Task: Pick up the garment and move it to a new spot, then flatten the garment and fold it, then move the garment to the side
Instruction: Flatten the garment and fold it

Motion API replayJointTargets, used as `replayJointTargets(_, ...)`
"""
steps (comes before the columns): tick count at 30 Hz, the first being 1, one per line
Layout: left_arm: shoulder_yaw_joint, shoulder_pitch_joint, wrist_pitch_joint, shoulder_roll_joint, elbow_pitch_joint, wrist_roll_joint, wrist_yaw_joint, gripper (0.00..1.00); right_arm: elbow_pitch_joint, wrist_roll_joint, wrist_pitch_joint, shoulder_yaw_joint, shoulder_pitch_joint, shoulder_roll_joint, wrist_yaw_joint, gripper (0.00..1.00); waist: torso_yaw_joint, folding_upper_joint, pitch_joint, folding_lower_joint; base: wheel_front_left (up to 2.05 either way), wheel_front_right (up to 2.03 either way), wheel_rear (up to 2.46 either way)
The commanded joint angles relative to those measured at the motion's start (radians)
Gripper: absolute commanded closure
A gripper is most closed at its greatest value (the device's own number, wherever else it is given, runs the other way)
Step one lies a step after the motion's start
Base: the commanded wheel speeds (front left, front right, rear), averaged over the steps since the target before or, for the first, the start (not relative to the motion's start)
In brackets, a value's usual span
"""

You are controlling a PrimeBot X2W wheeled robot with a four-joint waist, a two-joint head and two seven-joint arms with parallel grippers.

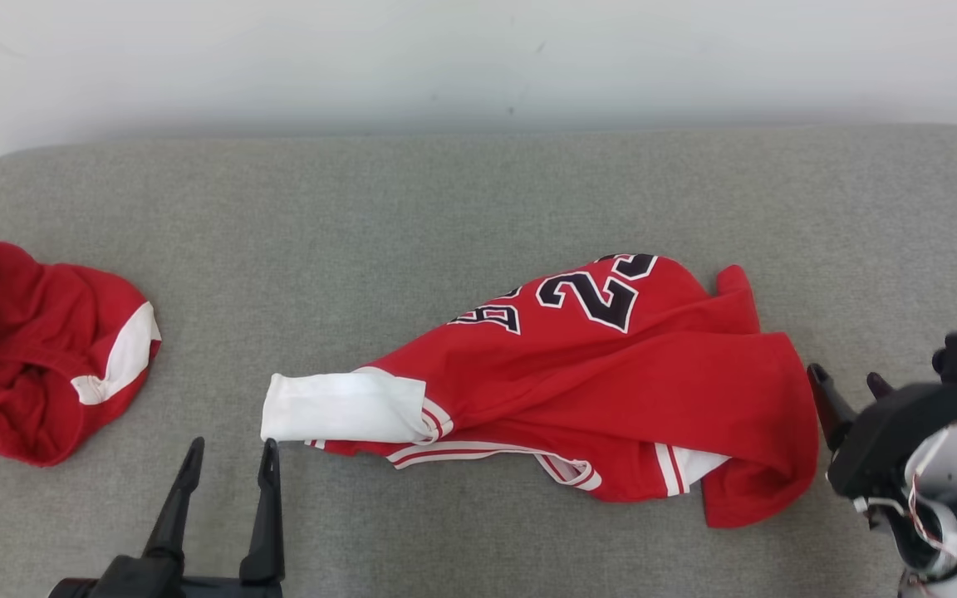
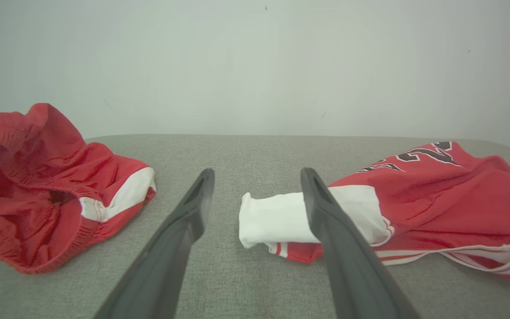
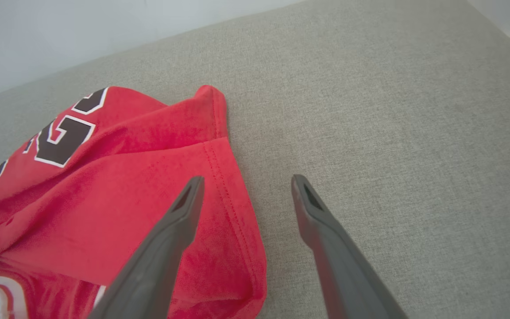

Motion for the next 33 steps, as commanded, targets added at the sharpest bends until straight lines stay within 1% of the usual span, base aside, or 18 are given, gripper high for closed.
replayJointTargets(1, 0.003, -0.004, -0.003, -0.006, 0.009, 0.012, -0.008, 0.00, 0.009, 0.001, 0.014, -0.002, -0.019, 0.007, -0.002, 0.00, 0.005, 0.0000, 0.009, 0.0000, 0.00, 0.00, 0.00)
replayJointTargets(3, 0.011, -0.014, -0.003, -0.019, 0.015, 0.020, -0.024, 0.00, 0.041, -0.009, 0.055, -0.004, -0.059, -0.005, -0.002, 0.00, 0.009, 0.0000, 0.022, 0.0000, 0.00, 0.00, 0.00)
replayJointTargets(8, 0.028, -0.028, -0.003, -0.040, 0.033, 0.046, -0.057, 0.00, 0.136, -0.028, 0.120, -0.034, -0.137, -0.001, -0.002, 0.00, 0.021, 0.0000, 0.045, 0.0000, 0.00, 0.00, 0.00)
replayJointTargets(14, 0.049, -0.036, -0.003, -0.057, 0.051, 0.068, -0.079, 0.00, 0.187, -0.010, 0.180, -0.038, -0.159, 0.018, -0.002, 0.00, 0.028, 0.0000, 0.057, 0.0000, 0.00, 0.00, 0.00)
replayJointTargets(15, 0.053, -0.037, -0.003, -0.059, 0.053, 0.068, -0.085, 0.00, 0.188, -0.005, 0.189, -0.038, -0.158, 0.020, -0.002, 0.52, 0.027, 0.0000, 0.058, 0.0000, 0.00, 0.00, 0.00)
replayJointTargets(16, 0.057, -0.038, -0.003, -0.061, 0.056, 0.071, -0.088, 0.00, 0.183, -0.006, 0.192, -0.034, -0.157, 0.021, -0.002, 0.67, 0.026, 0.0000, 0.058, 0.0000, 0.00, 0.00, 0.00)
replayJointTargets(17, 0.060, -0.038, -0.003, -0.063, 0.059, 0.074, -0.089, 0.00, 0.177, -0.005, 0.193, -0.027, -0.155, 0.023, -0.002, 1.00, 0.025, 0.0000, 0.058, 0.0000, 0.00, 0.00, 0.00)
replayJointTargets(23, 0.074, -0.038, -0.003, -0.074, 0.075, 0.079, -0.104, 0.00, 0.149, 0.015, 0.223, -0.014, -0.135, 0.022, -0.002, 1.00, 0.017, 0.0000, 0.050, 0.0000, 0.00, 0.00, 0.00)
replayJointTargets(26, 0.075, -0.040, -0.003, -0.079, 0.081, 0.085, -0.111, 0.00, 0.128, 0.019, 0.209, -0.031, -0.137, 0.024, -0.002, 1.00, 0.015, 0.0000, 0.050, 0.0000, 0.00, 0.00, 0.00)
replayJointTargets(27, 0.076, -0.041, -0.003, -0.080, 0.082, 0.086, -0.113, 0.00, 0.122, 0.021, 0.206, -0.036, -0.141, 0.025, -0.002, 0.45, 0.015, 0.0000, 0.050, 0.0000, 0.00, 0.00, 0.00)
replayJointTargets(28, 0.077, -0.042, -0.003, -0.081, 0.084, 0.087, -0.113, 0.00, 0.119, 0.024, 0.209, -0.041, -0.144, 0.026, -0.002, 0.00, 0.015, 0.0000, 0.051, 0.0000, 0.00, 0.00, 0.00)
replayJointTargets(31, 0.077, -0.044, -0.003, -0.082, 0.088, 0.090, -0.117, 0.00, 0.108, 0.038, 0.259, -0.046, -0.153, 0.024, -0.002, 0.00, 0.015, 0.0000, 0.056, 0.0000, 0.00, 0.00, 0.00)
replayJointTargets(33, 0.080, -0.046, -0.003, -0.081, 0.087, 0.093, -0.120, 0.00, 0.103, 0.050, 0.312, -0.044, -0.163, 0.004, -0.002, 0.00, 0.015, 0.0000, 0.063, 0.0000, 0.00, 0.00, 0.00)
